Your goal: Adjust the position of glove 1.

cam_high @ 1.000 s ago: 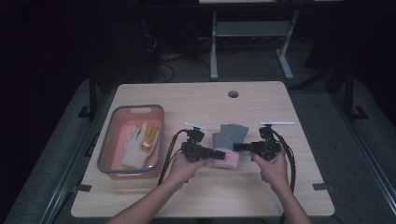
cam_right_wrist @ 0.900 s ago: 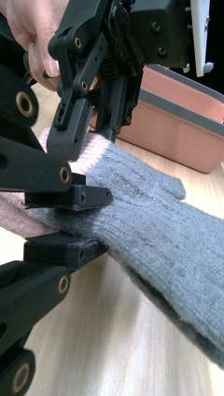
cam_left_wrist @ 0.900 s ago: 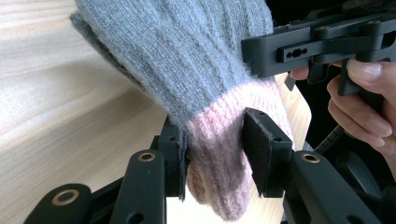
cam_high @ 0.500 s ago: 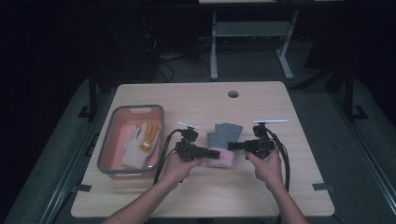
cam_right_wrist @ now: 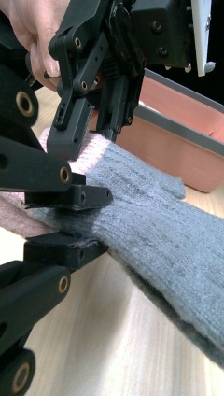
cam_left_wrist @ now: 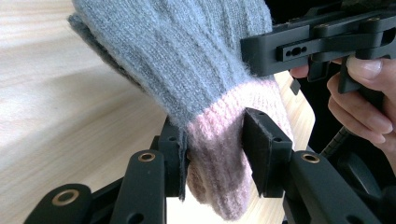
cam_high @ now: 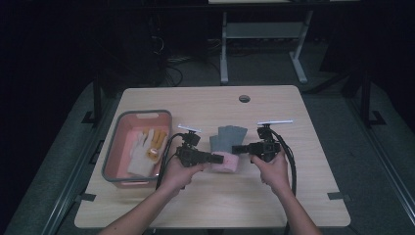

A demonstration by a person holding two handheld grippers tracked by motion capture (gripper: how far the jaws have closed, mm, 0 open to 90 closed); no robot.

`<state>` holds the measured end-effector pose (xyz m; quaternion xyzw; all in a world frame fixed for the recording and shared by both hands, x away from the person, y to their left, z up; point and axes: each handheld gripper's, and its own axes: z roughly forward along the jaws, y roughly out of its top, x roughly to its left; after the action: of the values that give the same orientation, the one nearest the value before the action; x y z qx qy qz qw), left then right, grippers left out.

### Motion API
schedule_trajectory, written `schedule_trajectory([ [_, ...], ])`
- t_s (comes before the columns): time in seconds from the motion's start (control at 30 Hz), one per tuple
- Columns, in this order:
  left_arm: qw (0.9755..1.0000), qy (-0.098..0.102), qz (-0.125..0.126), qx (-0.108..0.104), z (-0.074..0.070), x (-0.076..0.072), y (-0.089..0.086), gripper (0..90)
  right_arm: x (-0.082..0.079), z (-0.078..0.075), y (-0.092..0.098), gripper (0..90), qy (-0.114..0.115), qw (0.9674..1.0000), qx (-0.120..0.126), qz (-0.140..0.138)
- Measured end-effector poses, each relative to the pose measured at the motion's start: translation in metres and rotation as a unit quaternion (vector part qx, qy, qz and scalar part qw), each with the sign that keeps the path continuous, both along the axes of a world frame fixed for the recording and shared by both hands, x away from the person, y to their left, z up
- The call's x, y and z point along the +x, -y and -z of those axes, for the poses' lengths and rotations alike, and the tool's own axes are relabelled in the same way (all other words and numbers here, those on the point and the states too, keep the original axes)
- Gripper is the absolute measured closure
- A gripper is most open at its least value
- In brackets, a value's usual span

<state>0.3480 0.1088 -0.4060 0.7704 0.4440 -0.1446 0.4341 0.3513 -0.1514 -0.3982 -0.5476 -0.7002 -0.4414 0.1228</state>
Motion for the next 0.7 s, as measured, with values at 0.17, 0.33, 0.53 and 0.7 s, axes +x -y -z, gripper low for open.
schedule_trajectory([
  [0.17, 1.0000, 0.002, -0.006, -0.002, -0.005, 0.002, -0.006, 61.4, 0.004, -0.004, -0.006, 77.5, 0.005, 1.0000, 0.000, -0.004],
  [0.33, 1.0000, 0.003, -0.007, -0.001, -0.007, 0.004, -0.012, 61.4, 0.007, -0.006, -0.011, 77.5, 0.001, 1.0000, 0.001, -0.009],
  [0.53, 0.9999, 0.009, -0.011, -0.001, -0.010, 0.003, -0.020, 61.4, 0.011, -0.010, -0.018, 77.5, 0.005, 0.9998, -0.002, -0.017],
  [0.7, 0.9998, 0.013, -0.016, 0.001, -0.013, 0.001, -0.029, 61.5, 0.013, -0.013, -0.026, 77.5, 0.003, 0.9997, 0.003, -0.023],
])
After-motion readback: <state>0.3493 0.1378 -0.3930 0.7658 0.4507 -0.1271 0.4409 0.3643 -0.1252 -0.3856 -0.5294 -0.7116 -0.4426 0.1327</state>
